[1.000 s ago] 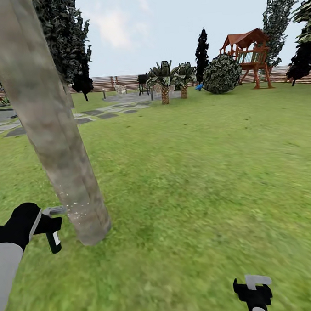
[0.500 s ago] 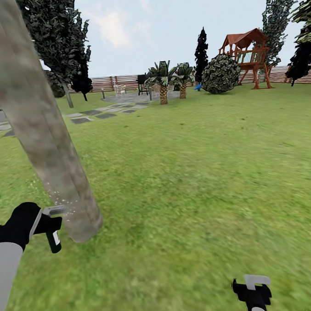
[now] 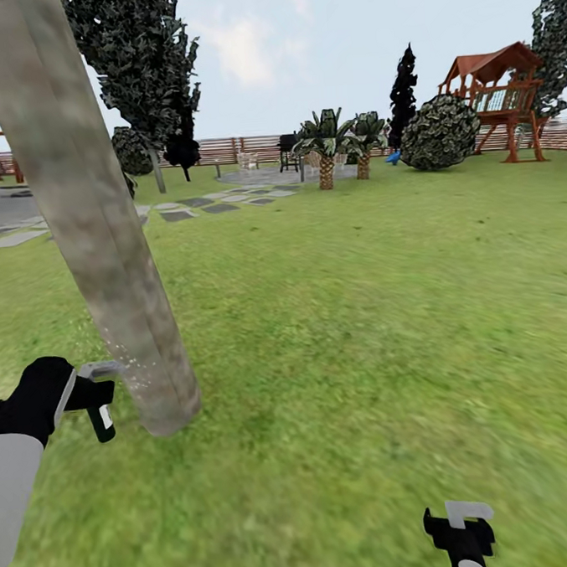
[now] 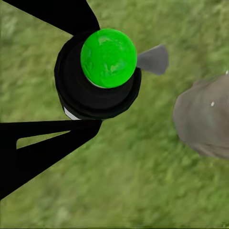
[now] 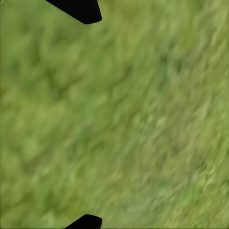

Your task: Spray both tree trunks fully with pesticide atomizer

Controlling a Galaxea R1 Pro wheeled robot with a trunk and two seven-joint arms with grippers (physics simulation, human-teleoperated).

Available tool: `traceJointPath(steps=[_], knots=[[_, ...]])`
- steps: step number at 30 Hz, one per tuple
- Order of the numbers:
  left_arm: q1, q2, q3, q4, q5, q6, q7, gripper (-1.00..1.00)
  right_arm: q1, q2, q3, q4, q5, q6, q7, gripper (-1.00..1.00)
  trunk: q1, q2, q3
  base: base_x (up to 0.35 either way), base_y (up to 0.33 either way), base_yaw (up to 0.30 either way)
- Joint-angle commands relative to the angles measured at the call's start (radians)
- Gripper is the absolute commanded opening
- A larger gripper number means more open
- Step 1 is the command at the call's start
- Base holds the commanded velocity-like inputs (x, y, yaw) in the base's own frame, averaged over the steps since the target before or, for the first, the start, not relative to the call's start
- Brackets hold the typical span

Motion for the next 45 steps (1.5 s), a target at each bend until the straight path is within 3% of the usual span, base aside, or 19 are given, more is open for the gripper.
traceJointPath(steps=[1,36,45], knots=[[-0.002,-0.001,0.0,-0.005,-0.003,0.0,0.001,-1.0,0.0,0.0,0.0,0.0,0.0,0.0,0.0,1.0,0.0,0.0,0.0,0.001,-0.001,0.086],[0.011,0.002,-0.002,0.001,-0.003,0.001,0.001,-1.0,0.0,0.0,0.001,0.001,0.0,0.0,0.001,1.0,0.0,0.0,0.0,0.069,-0.248,0.002],[0.01,0.008,-0.001,0.001,-0.004,0.001,0.001,-1.0,0.0,0.002,0.002,0.001,0.0,0.0,0.001,1.0,0.0,0.0,0.0,0.138,-0.273,0.229]])
